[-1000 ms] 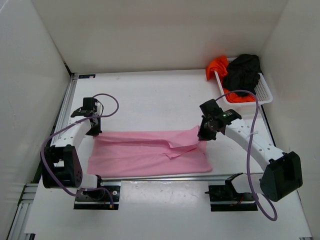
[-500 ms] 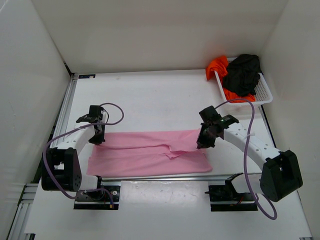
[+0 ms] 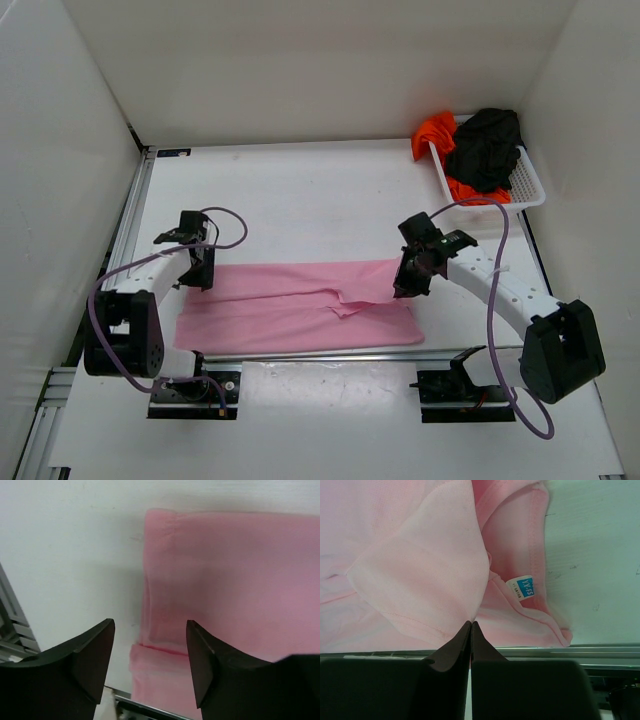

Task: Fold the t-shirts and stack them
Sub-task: Fold the other side of the tshirt into a rectangle

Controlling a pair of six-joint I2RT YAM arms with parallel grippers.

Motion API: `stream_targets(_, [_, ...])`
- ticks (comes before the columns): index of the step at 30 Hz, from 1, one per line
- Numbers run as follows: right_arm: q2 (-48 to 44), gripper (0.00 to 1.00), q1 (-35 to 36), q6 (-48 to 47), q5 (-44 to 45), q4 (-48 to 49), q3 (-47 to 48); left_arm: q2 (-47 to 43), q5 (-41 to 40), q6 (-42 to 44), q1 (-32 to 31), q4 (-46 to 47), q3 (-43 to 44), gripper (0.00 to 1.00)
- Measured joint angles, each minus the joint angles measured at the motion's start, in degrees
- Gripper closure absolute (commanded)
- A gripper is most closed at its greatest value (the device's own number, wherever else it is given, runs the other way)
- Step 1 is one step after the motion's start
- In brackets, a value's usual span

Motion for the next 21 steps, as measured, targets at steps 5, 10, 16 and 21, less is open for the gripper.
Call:
stream_targets(5, [2.0,1.00,-0.1,-0.2,0.0,0.8,-0.1,-3.3,-0.7,0.0,-0.2,-1.2,0.6,0.08])
stream_targets(10, [8.7,1.00,-3.1,-1.4,-1.5,1.8,3.2,-8.4,0.2,-0.1,-6.4,-1.6,11.2,0.24])
stream_targets(16, [19.6,1.00,-9.6,-3.7,-5.8,5.2,11.0,-5.9,3.0,-0.1,-29.5,-1.5,23.4,0.39])
stream_targets(21, [25.2,1.00,-12.2,-4.5,-9.1,6.9,12.5,6.7,7.9,0.0,-45.5,-2.2,26.9,0.40])
